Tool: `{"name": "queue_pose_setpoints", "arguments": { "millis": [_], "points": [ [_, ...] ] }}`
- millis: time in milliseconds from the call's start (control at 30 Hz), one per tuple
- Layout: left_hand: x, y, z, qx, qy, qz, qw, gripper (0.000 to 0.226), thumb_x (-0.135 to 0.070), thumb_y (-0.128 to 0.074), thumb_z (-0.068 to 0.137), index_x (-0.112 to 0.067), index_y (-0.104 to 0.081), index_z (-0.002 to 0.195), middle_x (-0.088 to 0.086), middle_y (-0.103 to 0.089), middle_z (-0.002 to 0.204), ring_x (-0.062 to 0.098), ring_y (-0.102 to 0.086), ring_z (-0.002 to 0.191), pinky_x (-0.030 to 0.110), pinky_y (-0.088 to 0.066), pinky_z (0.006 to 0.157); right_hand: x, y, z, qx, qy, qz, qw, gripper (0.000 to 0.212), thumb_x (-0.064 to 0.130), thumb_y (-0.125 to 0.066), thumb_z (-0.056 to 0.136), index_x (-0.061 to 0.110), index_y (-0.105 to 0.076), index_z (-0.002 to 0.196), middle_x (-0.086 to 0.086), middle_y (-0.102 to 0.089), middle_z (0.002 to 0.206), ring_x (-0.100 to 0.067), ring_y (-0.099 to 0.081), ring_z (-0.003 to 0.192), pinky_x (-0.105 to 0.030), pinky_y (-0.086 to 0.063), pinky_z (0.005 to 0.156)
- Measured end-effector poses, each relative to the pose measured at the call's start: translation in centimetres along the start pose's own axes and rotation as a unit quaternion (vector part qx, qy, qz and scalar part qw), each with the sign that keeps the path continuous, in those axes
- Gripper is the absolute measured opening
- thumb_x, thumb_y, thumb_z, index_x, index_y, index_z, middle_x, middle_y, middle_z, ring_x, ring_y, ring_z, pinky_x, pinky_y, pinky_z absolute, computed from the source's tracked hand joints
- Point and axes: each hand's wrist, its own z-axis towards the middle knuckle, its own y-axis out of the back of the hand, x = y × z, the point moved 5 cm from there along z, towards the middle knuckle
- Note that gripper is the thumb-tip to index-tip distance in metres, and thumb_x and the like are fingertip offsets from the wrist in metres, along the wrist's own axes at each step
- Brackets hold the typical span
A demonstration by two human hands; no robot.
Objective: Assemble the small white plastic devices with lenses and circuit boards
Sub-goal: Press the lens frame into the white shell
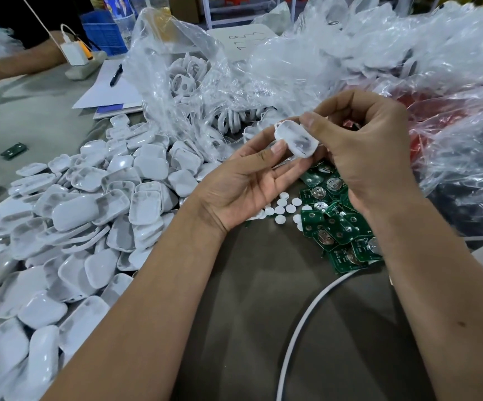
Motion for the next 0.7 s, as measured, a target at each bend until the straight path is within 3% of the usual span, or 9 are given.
{"name": "queue_pose_setpoints", "arguments": {
  "millis": [67, 133, 233, 300, 467, 600, 700],
  "points": [
    [-0.1, 0.0, -0.1, 0.002, -0.002, -0.002, 1.0, 0.052, 0.006, -0.061, 0.084, -0.002, -0.054, 0.135, 0.026, -0.057, 0.137, 0.042, -0.058, 0.127, 0.041, -0.056, 0.1, 0.2, 0.3, 0.1, 0.024, 0.01, -0.025, 0.999, 0.01, 0.018, -0.088, 0.08, 0.021, -0.078, 0.079, -0.016, -0.072, 0.076, -0.024, -0.063, 0.06, -0.043, -0.058, 0.058],
    [-0.3, 0.0, -0.1, 0.003, -0.005, 0.001, 1.0, 0.053, 0.005, -0.061, 0.084, -0.002, -0.054, 0.136, 0.024, -0.061, 0.132, 0.039, -0.066, 0.116, 0.04, -0.056, 0.1, 0.4, 0.3, 0.1, 0.055, 0.02, -0.057, 0.997, 0.008, 0.019, -0.087, 0.081, 0.022, -0.08, 0.081, -0.011, -0.075, 0.076, -0.02, -0.067, 0.062, -0.045, -0.061, 0.064],
    [-0.4, 0.5, 0.0, -0.004, -0.007, 0.01, 1.0, 0.046, 0.006, -0.055, 0.092, -0.003, -0.054, 0.137, 0.022, -0.065, 0.125, 0.035, -0.07, 0.109, 0.039, -0.057, 0.099, 0.4, 0.1, 0.1, 0.084, 0.03, -0.101, 0.991, 0.007, 0.018, -0.087, 0.081, 0.022, -0.082, 0.084, -0.01, -0.074, 0.076, -0.018, -0.062, 0.064, -0.045, -0.059, 0.064],
    [-0.3, 0.7, 0.1, -0.005, -0.005, 0.016, 1.0, 0.043, 0.006, -0.053, 0.094, -0.004, -0.056, 0.136, 0.021, -0.066, 0.124, 0.035, -0.069, 0.109, 0.039, -0.057, 0.099, 0.5, 0.0, 0.0, 0.094, 0.033, -0.111, 0.989, 0.007, 0.018, -0.087, 0.081, 0.02, -0.082, 0.085, -0.013, -0.074, 0.076, -0.025, -0.062, 0.063, -0.045, -0.058, 0.063],
    [-0.3, 0.9, 0.2, -0.005, -0.003, 0.042, 0.999, 0.033, 0.006, -0.054, 0.095, -0.005, -0.064, 0.124, 0.017, -0.071, 0.117, 0.032, -0.069, 0.111, 0.038, -0.056, 0.1, 0.7, -0.1, 0.0, 0.116, 0.044, -0.13, 0.984, 0.006, 0.016, -0.086, 0.082, 0.019, -0.082, 0.084, -0.001, -0.071, 0.069, -0.012, -0.058, 0.06, -0.031, -0.053, 0.058],
    [-0.2, 0.9, 0.2, -0.007, -0.001, 0.04, 0.999, 0.034, 0.006, -0.056, 0.093, -0.005, -0.063, 0.124, 0.016, -0.071, 0.117, 0.033, -0.069, 0.111, 0.038, -0.058, 0.098, 0.8, -0.1, -0.1, 0.122, 0.051, -0.13, 0.983, 0.005, 0.017, -0.085, 0.084, 0.019, -0.081, 0.084, -0.008, -0.077, 0.079, -0.032, -0.073, 0.075, -0.047, -0.063, 0.071],
    [-0.1, 1.1, 0.2, -0.014, 0.0, 0.044, 0.999, 0.036, 0.008, -0.059, 0.089, -0.005, -0.063, 0.122, 0.019, -0.07, 0.118, 0.034, -0.069, 0.11, 0.04, -0.057, 0.099, 0.7, -0.2, -0.1, 0.13, 0.054, -0.134, 0.981, 0.003, 0.017, -0.084, 0.086, 0.018, -0.081, 0.085, -0.009, -0.078, 0.082, -0.033, -0.074, 0.079, -0.049, -0.062, 0.071]
  ]
}}
